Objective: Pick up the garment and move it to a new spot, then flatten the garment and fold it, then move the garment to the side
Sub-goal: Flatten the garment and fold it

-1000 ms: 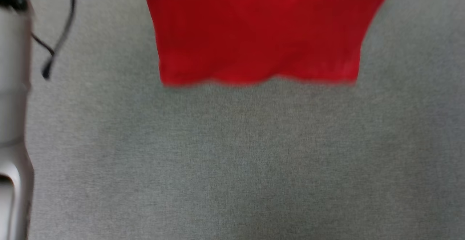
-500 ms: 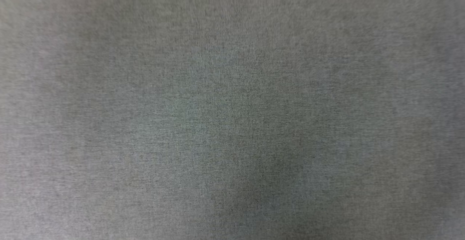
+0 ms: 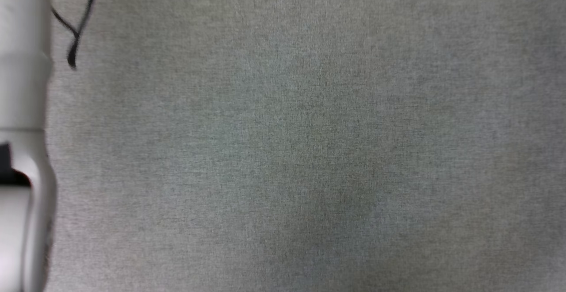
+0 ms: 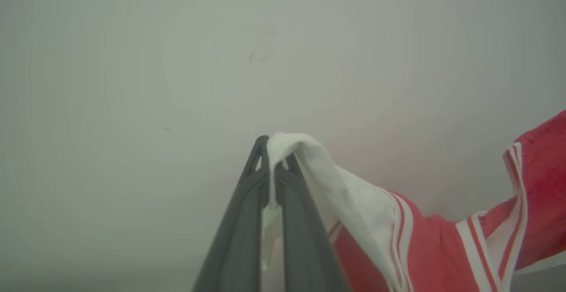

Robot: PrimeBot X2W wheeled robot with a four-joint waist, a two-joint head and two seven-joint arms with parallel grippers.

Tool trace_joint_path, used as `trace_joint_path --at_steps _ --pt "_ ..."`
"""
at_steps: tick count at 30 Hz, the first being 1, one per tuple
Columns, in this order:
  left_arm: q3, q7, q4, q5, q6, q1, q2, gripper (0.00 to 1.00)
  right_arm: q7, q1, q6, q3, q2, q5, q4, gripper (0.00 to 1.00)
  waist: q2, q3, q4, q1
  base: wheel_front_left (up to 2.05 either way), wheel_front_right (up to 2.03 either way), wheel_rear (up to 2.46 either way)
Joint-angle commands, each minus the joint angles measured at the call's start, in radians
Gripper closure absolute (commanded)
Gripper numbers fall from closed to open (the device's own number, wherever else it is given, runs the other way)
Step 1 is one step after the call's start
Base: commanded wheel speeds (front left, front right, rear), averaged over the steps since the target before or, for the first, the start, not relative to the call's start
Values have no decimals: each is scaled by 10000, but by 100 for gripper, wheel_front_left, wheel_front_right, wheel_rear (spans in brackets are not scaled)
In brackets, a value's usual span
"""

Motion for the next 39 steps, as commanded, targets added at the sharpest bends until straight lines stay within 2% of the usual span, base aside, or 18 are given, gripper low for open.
trace_joint_path --at_steps 1,5,9,17,22,27,31,35,39 --pt "33 -190 139 -62 -61 419 -40 100 -207 387 -10 151 -63 95 163 100 0 -265 39 -1 0 0 0" --pt "96 -514 443 -180 -224 1918 -191 100 -787 1708 -12 540 -168 604 570 100 0 -1059 38 -1 0 0 0" --pt "445 -620 182 -340 -278 3861 -213 100 -1323 3418 -10 1034 -357 1055 451 100 0 -1968 20 -1 0 0 0" --pt "2036 -641 -2321 -226 205 8815 -211 100 -1799 7163 -12 1484 -740 1674 -527 100 0 -3808 -233 -1 0 0 0" --pt "2523 -642 -3858 -255 552 11772 -402 100 -1685 9315 -13 1381 -929 1733 -1507 100 0 -4755 -284 -1 0 0 0" --pt "2804 -467 -5476 -236 1200 14343 -435 100 -1255 11443 -13 891 -906 1669 -2555 100 0 -5497 -362 -1 0 0 0" --pt "2638 132 -6555 -222 1649 15953 -598 100 -853 13112 -14 255 -815 1357 -3349 100 0 -5899 -263 -1 0 0 0" --pt "2406 668 -7207 -86 1994 16994 -617 100 -266 14764 -14 -569 -455 884 -4181 100 0 -6193 -106 -1 0 0 0" --pt "2251 878 -7512 -12 2143 17412 -654 100 392 16107 -14 -1160 -68 251 -4922 100 0 -6273 20 -1 0 0 0"
